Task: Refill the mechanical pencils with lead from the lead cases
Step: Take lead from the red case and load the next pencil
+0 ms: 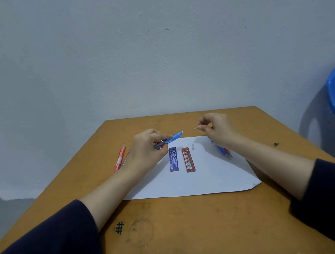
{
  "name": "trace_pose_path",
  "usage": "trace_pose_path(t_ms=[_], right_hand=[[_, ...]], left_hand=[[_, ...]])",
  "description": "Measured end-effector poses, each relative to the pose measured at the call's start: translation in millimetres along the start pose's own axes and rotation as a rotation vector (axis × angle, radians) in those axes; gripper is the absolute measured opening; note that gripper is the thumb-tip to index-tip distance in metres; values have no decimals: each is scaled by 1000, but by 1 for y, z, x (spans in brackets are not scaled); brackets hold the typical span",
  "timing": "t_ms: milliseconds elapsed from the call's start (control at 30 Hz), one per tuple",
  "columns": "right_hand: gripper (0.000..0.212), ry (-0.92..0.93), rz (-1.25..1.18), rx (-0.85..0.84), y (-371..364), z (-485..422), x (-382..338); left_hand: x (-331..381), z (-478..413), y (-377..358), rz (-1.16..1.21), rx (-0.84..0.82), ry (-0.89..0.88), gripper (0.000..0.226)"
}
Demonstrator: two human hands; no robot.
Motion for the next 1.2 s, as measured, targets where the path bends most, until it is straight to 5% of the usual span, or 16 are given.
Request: trace_pose_path(t_ms=[333, 900, 1200], right_hand=[[6, -48, 304, -409, -24, 1, 7], [7, -157, 105, -271, -12, 2, 4], [13, -129, -322, -117, -7, 2, -2]], left_hand=[[-1, 0, 1, 19, 5, 9, 30], [1, 0, 1, -7, 4, 0, 29], [6, 1, 2, -7, 77, -47, 28]])
Point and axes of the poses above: each hand's wrist, its own z-axis away from the middle knuckle, its own y-axis out of the back of the hand, x = y × z, the point moved 5 cm from there along -z, towards the middle knuckle, and after that the axes turned 13 degrees about -x, right-handed, at the moved point
